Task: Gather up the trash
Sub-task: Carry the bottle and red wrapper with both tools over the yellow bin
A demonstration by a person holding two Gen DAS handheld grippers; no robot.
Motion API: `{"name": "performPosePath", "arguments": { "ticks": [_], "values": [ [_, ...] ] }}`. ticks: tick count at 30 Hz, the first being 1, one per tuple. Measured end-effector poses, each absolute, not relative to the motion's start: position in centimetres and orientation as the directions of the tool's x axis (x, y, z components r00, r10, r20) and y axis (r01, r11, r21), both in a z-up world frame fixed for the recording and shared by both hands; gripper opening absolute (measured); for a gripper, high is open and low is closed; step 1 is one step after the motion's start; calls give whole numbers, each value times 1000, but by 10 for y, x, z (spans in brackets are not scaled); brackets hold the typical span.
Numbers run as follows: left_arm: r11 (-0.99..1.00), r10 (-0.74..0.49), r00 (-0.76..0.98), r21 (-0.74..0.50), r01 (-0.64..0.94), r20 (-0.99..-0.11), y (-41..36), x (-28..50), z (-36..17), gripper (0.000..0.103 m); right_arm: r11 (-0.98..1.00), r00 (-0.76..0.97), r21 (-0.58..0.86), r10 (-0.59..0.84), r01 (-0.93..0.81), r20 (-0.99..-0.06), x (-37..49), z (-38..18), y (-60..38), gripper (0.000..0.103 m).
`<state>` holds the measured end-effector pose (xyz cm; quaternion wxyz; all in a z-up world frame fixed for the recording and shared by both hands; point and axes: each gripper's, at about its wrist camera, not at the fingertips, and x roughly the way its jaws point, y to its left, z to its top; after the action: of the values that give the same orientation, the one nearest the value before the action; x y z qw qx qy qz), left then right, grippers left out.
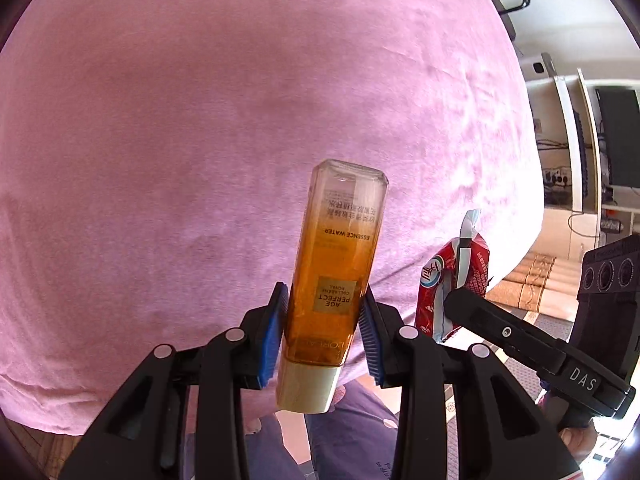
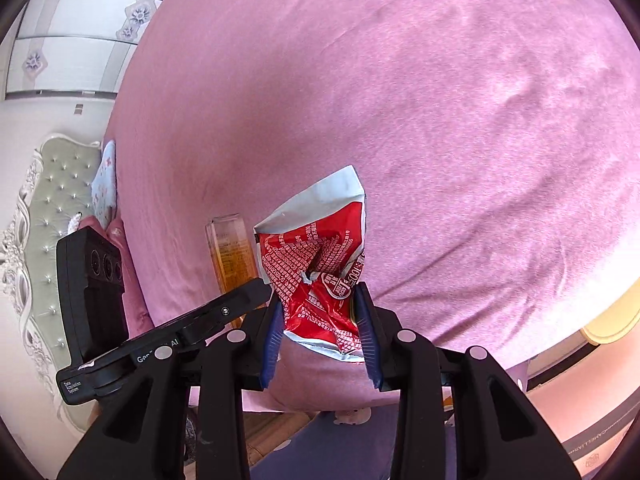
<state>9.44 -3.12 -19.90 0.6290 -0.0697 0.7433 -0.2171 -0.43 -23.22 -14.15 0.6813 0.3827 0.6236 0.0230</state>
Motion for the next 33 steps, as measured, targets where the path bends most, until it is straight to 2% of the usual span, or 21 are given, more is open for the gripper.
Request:
{"name": "performPosePath", "arguments": {
  "ticks": [4, 14, 22, 33],
  "values": [
    [883, -367, -209, -410, 227, -906, -63, 76, -186, 35, 675, 255, 556, 499, 485, -828, -37, -138, -279, 34],
    [832, -332, -287, -422, 360, -899, -229, -2, -187, 36, 635, 317, 522, 417, 569, -852, -133, -129, -393, 34],
    [761, -263, -358, -420, 495, -896, -333, -55, -197, 36, 539, 360, 495, 342, 682, -868, -230, -139, -477, 34],
    [644, -163, -414, -414, 643, -896, -426, -126, -215, 36, 400, 393, 483, 288, 779, -873, -314, -162, -549, 34]
  ]
}}
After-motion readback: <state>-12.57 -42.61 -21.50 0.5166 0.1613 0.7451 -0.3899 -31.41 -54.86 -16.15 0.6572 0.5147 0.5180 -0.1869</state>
